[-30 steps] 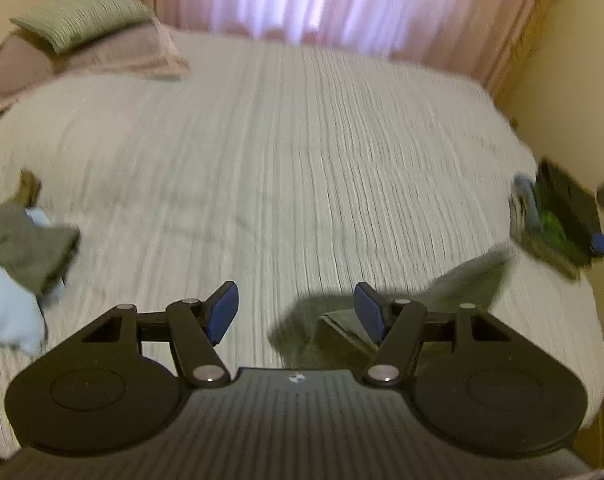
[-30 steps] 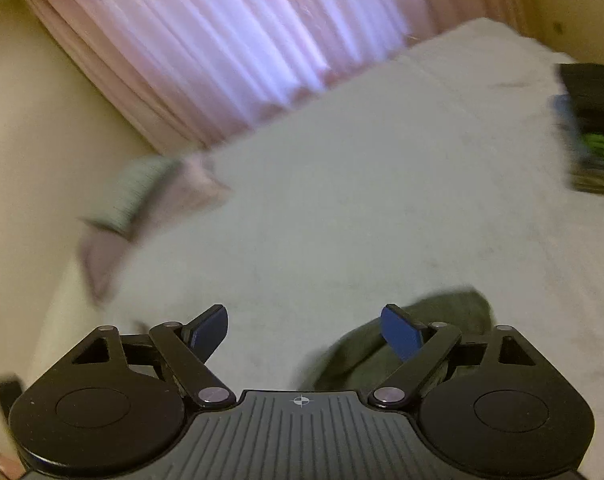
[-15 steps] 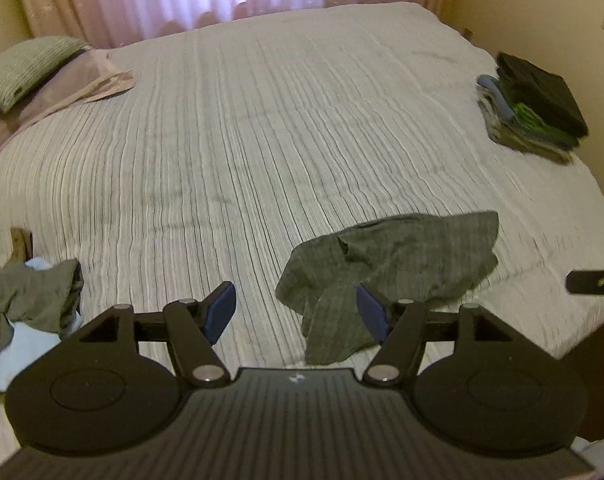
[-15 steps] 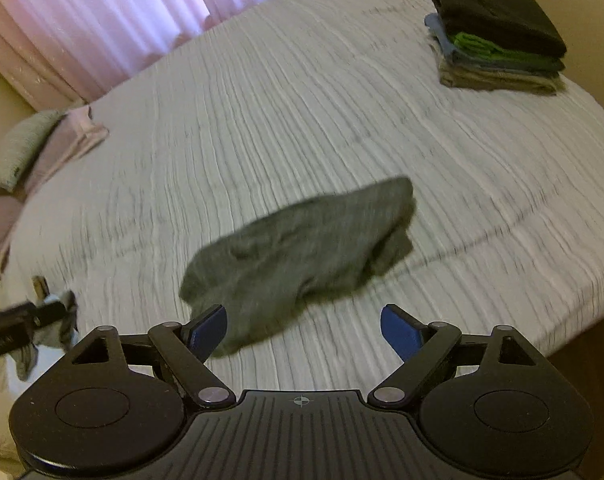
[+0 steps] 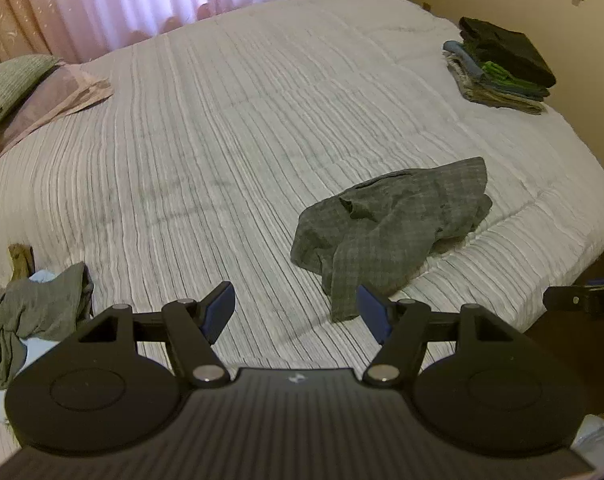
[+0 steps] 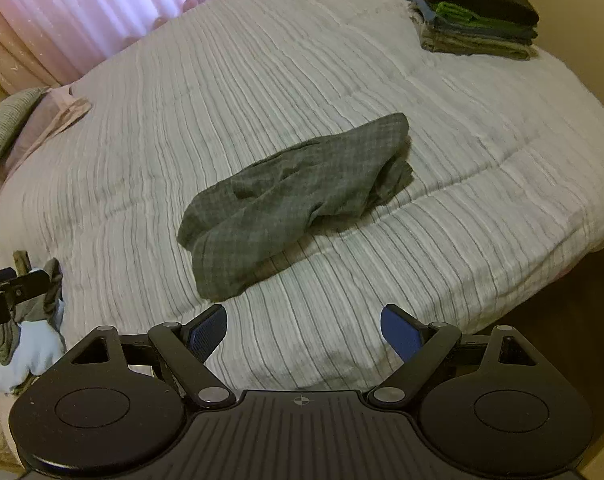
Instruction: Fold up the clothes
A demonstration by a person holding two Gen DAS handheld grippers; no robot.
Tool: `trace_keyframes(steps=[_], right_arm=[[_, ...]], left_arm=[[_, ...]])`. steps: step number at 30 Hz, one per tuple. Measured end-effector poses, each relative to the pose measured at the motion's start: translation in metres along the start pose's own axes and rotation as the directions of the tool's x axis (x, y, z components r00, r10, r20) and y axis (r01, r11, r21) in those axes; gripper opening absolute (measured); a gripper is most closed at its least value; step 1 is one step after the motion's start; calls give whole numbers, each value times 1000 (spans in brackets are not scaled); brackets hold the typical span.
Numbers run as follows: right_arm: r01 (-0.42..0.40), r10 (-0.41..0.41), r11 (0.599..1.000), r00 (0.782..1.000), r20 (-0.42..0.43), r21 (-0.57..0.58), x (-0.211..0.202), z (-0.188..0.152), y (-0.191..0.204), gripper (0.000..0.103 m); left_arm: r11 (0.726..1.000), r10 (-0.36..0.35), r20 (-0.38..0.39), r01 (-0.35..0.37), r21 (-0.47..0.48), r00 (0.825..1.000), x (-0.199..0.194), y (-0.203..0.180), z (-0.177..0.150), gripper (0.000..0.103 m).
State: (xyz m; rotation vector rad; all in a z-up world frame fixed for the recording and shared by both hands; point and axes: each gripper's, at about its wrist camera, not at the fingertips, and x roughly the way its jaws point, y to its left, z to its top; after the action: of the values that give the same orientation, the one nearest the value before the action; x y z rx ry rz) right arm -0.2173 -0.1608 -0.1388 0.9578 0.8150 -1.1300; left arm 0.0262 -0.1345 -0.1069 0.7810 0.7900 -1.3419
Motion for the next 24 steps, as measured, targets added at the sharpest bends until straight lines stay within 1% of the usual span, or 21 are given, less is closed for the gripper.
trace_keyframes(steps=[4, 9, 13, 19, 24], right_arm=[[16, -16, 1000, 1000, 6, -4, 0, 0, 2, 87], [29, -29, 999, 999, -21, 21, 7, 5, -8, 87], [28, -27, 1000, 999, -38, 12, 17, 18, -19, 87], [3, -6, 999, 998, -66, -37, 34, 51, -39, 87], [-8, 5, 999, 997, -80, -43, 46, 86, -71, 87]], left_arm=[[1000, -15, 2, 15, 7, 1000, 2, 1, 1, 64], [1000, -20, -15, 21, 8, 1000, 14, -4, 9, 64], [1000, -17, -28, 17, 7, 999, 24, -13, 18, 64], [1000, 8, -46, -9, -21, 999, 42, -33, 39, 64], [998, 29, -71, -33, -57, 997, 61, -57, 60, 64]])
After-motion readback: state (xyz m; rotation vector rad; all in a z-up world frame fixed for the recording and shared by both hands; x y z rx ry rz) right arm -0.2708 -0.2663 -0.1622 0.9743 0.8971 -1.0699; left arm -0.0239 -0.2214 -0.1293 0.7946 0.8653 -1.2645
